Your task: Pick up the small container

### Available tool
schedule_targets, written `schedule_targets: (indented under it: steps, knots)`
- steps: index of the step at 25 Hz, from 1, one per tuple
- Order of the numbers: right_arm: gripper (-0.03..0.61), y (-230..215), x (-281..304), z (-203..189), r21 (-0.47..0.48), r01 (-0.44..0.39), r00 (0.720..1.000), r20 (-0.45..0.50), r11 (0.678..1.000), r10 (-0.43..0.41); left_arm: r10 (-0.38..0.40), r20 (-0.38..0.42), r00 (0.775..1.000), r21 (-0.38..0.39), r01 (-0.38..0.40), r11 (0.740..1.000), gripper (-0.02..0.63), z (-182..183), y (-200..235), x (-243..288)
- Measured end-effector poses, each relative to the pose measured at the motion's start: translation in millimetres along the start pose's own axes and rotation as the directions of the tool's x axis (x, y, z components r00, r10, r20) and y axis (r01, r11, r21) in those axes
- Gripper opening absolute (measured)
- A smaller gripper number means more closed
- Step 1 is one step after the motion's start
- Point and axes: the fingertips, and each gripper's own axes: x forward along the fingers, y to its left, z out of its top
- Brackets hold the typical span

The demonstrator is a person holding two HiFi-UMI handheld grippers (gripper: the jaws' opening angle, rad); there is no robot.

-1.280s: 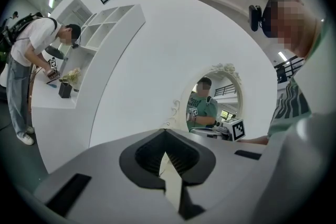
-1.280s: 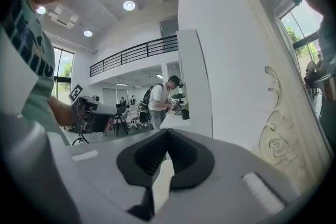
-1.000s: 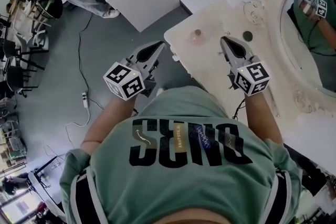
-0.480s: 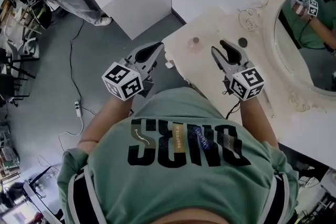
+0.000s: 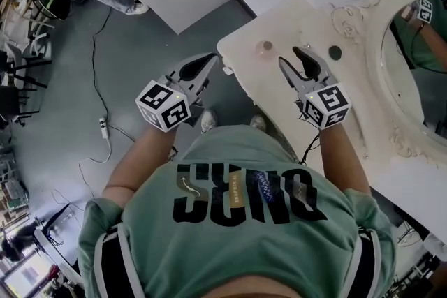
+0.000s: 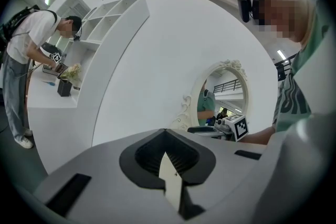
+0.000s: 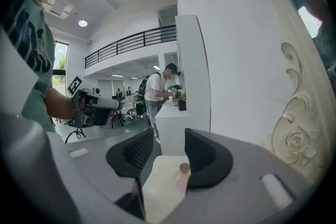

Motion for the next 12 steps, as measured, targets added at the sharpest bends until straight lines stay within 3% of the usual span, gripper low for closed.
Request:
schedule_targets:
  steps: [6, 12]
  knots:
    - [0.184, -13.5, 32.2, -40.1, -0.017, 0.025, 0.998, -0.063, 1.000, -0.026, -0.015, -0.049, 0.999, -0.054, 0.013, 0.998, 0.000, -33.3, 16.5, 19.7]
    - [0.190, -47.8, 71.4, -78.5, -0.021, 0.056, 0.995, -0.080, 0.998, -0.058, -0.038, -0.068, 0.997, -0.013, 0.037, 0.999, 0.000, -58.9, 43.4, 62.9]
